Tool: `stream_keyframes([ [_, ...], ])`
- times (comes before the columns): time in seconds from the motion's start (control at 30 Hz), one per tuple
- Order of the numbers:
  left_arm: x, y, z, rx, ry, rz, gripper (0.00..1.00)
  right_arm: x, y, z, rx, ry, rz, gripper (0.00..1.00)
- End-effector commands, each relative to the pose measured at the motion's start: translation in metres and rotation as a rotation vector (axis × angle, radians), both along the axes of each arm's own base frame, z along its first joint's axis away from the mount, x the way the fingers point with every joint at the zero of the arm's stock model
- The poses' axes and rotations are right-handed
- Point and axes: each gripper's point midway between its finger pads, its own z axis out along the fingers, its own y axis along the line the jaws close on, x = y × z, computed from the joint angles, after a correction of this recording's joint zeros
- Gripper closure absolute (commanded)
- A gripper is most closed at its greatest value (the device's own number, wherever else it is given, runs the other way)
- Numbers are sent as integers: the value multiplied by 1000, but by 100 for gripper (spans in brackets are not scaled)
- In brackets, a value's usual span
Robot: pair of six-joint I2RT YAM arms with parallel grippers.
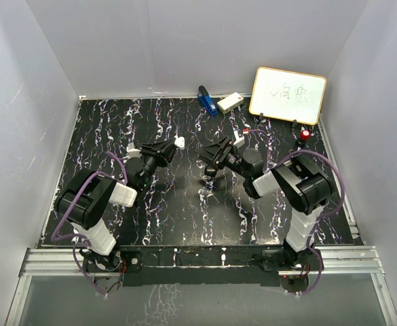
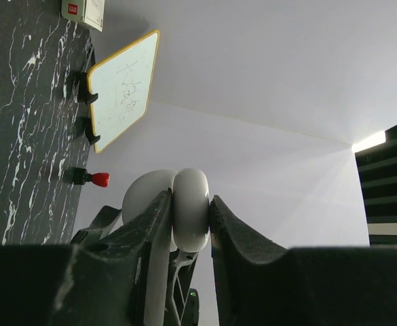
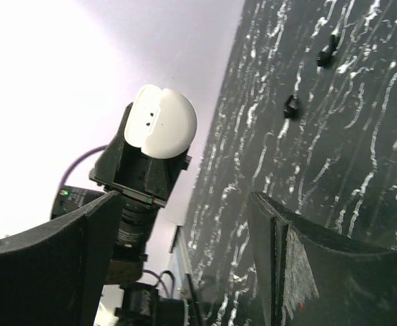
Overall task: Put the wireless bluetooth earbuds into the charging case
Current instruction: Close the charging case.
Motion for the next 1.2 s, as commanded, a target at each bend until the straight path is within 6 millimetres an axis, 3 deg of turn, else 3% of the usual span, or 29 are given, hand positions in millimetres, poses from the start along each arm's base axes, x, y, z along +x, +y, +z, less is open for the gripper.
stream_keyframes([
  [0.0,-4,1,66,-84,-196,5,100,0,5,61,233,-94,56,28],
  [0.43,-6,-16,69,-75,-211,-30,100,15,12,56,375,-27,74,27],
  [1.17,-7,-23,59,-95,-201,-39,100,21,12,79,546,-55,115,27],
])
